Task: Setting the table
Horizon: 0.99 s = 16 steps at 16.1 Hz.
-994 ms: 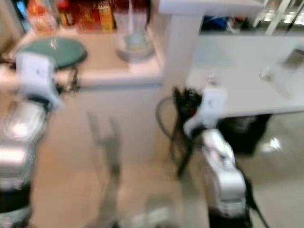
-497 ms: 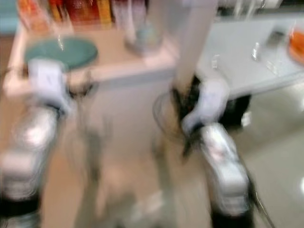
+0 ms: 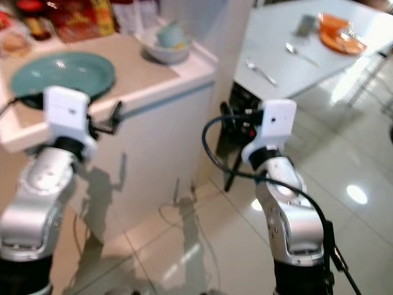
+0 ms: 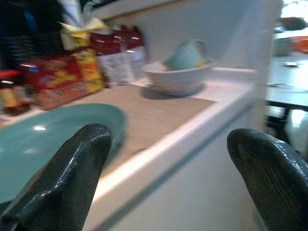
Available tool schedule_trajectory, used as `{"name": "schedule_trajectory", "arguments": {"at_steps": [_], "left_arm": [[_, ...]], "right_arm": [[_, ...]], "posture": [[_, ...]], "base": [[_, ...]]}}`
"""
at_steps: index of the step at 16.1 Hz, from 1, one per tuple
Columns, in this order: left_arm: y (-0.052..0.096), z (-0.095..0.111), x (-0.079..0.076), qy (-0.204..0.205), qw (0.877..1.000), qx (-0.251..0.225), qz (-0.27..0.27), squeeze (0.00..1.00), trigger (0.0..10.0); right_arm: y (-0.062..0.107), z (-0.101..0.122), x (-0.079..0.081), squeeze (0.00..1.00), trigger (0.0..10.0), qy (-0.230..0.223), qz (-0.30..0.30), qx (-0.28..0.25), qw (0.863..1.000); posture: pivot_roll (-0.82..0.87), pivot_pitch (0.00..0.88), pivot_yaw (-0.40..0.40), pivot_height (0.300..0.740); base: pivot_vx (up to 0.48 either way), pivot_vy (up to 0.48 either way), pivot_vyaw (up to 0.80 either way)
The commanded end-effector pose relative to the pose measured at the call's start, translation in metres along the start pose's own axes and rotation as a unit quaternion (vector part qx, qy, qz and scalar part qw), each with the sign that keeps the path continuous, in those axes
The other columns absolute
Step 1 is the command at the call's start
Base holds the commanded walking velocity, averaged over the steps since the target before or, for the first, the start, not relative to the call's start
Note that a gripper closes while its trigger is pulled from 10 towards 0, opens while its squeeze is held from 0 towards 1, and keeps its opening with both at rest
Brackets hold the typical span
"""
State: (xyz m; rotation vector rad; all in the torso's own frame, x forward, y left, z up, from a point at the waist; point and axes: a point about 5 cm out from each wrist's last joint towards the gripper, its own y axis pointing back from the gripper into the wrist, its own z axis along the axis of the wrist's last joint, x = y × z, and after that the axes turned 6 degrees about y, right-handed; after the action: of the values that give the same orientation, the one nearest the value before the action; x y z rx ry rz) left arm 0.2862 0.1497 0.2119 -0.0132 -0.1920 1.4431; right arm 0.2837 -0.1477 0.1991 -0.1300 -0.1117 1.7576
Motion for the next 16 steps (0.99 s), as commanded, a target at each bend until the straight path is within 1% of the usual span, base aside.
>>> {"name": "schedule_trajectory", "arguments": {"at_steps": [1,2,3,4,5,6,8,13,14,16], "left_arm": [[0.001,0.003,0.000,0.005,1.000,-0.008,0.000,0.00,10.0],[0.001,0.003,0.000,0.006,1.000,-0.008,0.000,0.00,10.0],[0.001,0.003,0.000,0.005,1.000,-0.008,0.001,0.00,10.0],[0.001,0.004,0.001,0.002,1.000,-0.010,0.008,0.00,10.0],[0.001,0.006,0.004,-0.001,1.000,-0.014,0.016,0.00,10.0],[0.001,0.006,0.005,-0.001,1.000,-0.014,0.019,0.00,10.0],[0.000,0.005,0.010,-0.005,0.999,-0.007,0.037,0.00,10.0],[-0.001,0.006,0.015,-0.008,0.999,-0.008,0.050,0.00,10.0],[-0.001,0.009,0.017,-0.010,0.998,-0.012,0.053,0.00,10.0],[-0.004,0.015,0.022,-0.014,0.998,-0.020,0.057,0.00,10.0]], "right_arm": [[-0.002,0.002,-0.002,0.00,10.0,0.002,-0.005,-0.001,1.000],[-0.002,0.002,-0.002,0.00,10.0,-0.003,-0.001,0.000,1.000],[-0.002,0.003,0.001,1.00,10.0,-0.022,0.015,-0.006,1.000],[-0.002,0.004,0.003,1.00,10.0,-0.027,0.024,-0.008,0.999],[-0.003,0.001,0.004,1.00,10.0,0.012,0.030,0.008,0.999],[-0.003,0.001,0.005,0.00,10.0,0.019,0.035,0.009,0.999],[-0.004,0.001,0.011,0.00,10.0,0.033,0.064,0.007,0.997],[-0.003,0.001,0.018,0.00,10.0,0.054,0.097,0.007,0.994],[-0.002,0.001,0.019,0.00,10.0,0.054,0.105,0.003,0.993],[-0.001,0.003,0.021,0.00,10.0,0.022,0.109,-0.009,0.994]], "posture": [[0.08,0.058,-0.064,0.740],[0.08,0.058,-0.064,0.740],[0.08,0.058,-0.066,0.740],[0.08,0.057,-0.067,0.740],[0.08,0.058,-0.071,0.740],[0.08,0.057,-0.073,0.740],[0.08,0.057,-0.076,0.740],[0.08,0.057,-0.080,0.740],[0.08,0.057,-0.081,0.740],[0.08,0.057,-0.081,0.740]], "base": [[0.360,0.000,0.00],[0.371,0.000,0.00],[0.375,0.000,0.00],[0.371,0.000,0.00],[0.368,0.000,0.00],[0.375,0.000,0.00],[0.401,0.000,0.00],[0.477,0.000,0.80],[0.480,0.000,0.80],[0.467,0.000,0.00]]}}
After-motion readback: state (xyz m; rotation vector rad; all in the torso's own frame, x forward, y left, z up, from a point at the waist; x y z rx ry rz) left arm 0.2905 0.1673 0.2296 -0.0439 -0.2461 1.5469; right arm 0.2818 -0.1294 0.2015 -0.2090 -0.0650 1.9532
